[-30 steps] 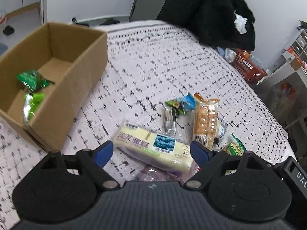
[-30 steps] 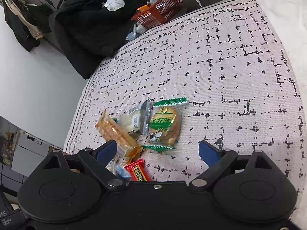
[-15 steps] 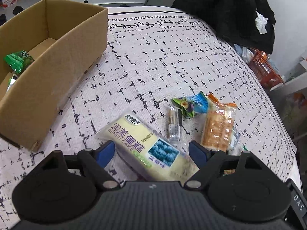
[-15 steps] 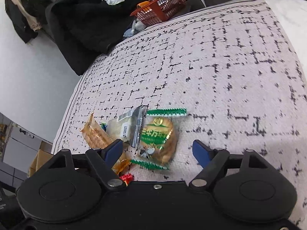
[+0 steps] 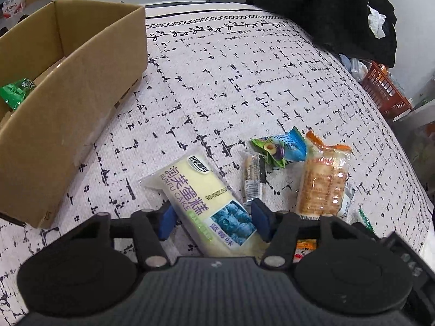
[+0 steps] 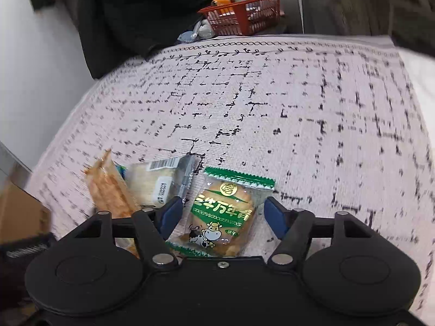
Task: Organize snacks
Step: 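Grasp the white cake bar with the left tool while the right grasps the bread packet, then carry the cake bar with the left tool while the right carries the bread packet to the box, then lower the cake bar into the box and open the left tool while the right releases the bread packet, then lift both open tools away from the box, then move the left tool to the purple pastry while the right approaches the red candy packet, then grasp the purple pastry with the left tool while the right grasps the red candy packet, then carry the purple pastry with the left tool while the right carries the red packet to the box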
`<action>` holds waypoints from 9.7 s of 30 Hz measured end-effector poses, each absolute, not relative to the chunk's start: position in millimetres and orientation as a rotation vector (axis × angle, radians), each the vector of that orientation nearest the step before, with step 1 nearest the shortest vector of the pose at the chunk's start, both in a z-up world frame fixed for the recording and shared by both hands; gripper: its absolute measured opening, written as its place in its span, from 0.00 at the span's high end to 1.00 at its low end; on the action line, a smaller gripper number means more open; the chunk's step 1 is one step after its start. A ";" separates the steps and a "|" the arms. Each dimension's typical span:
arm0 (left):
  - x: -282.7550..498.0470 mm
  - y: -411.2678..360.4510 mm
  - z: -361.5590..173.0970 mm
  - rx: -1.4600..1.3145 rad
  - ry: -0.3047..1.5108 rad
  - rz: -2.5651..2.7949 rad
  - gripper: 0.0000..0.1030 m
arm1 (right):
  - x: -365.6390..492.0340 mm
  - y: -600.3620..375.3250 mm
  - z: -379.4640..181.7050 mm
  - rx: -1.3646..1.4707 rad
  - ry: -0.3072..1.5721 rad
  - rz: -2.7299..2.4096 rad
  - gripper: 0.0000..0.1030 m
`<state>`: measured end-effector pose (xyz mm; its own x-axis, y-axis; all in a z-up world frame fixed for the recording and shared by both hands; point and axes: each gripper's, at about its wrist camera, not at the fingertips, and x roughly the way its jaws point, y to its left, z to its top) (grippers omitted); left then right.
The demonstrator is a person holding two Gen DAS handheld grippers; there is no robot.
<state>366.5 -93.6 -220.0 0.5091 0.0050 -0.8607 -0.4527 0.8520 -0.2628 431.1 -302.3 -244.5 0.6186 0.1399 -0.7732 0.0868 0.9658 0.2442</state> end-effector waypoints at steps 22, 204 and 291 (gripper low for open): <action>341.6 -76.5 -154.6 -0.431 0.892 0.178 0.56 | 394.7 -299.9 -197.6 0.341 0.851 0.069 0.54; 300.9 -98.9 -208.0 -0.237 0.978 -0.038 0.23 | 360.9 -283.6 -230.1 0.478 1.008 0.155 0.39; 263.2 71.8 -89.2 -0.609 0.696 0.104 0.67 | 333.6 -98.8 -106.3 0.261 0.793 0.342 0.79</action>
<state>263.2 71.8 -89.2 0.7695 -0.1073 -0.6296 -0.2868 0.8228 -0.4907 333.6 -98.8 -106.3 0.6515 0.3941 -0.6482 -0.2006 0.9135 0.3539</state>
